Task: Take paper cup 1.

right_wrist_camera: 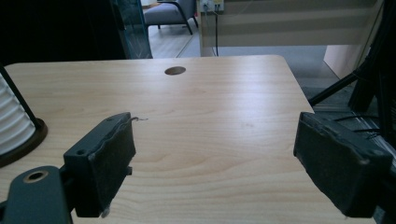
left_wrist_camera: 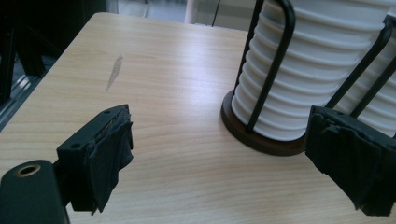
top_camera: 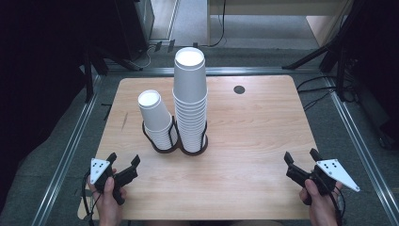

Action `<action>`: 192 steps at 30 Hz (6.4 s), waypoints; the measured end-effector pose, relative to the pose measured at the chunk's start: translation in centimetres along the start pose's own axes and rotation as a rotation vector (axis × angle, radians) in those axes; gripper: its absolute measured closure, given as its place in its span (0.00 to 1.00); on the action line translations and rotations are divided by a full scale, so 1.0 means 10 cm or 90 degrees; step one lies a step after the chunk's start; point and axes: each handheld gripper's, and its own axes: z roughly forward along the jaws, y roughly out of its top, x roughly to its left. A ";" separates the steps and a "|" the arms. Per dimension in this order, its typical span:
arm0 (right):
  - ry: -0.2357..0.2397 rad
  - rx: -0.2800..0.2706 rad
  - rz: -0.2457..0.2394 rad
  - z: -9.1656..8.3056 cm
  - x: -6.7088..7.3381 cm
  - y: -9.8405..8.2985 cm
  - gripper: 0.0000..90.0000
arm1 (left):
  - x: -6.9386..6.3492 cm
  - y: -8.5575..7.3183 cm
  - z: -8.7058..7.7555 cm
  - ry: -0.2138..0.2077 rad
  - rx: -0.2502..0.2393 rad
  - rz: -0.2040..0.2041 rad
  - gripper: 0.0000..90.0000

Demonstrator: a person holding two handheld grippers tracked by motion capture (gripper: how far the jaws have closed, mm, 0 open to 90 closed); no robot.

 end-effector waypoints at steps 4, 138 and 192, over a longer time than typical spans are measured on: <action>-0.012 0.002 -0.004 0.06 0.03 0.08 0.14 | -0.13 0.06 0.02 -0.013 0.001 0.011 0.09; 0.310 -0.107 -0.061 0.94 2.60 2.26 0.16 | -1.77 0.80 0.86 -0.097 -0.073 0.155 0.03; 0.231 -0.248 -0.063 0.23 2.30 2.77 0.21 | -1.64 0.62 0.73 -0.099 -0.057 0.143 0.04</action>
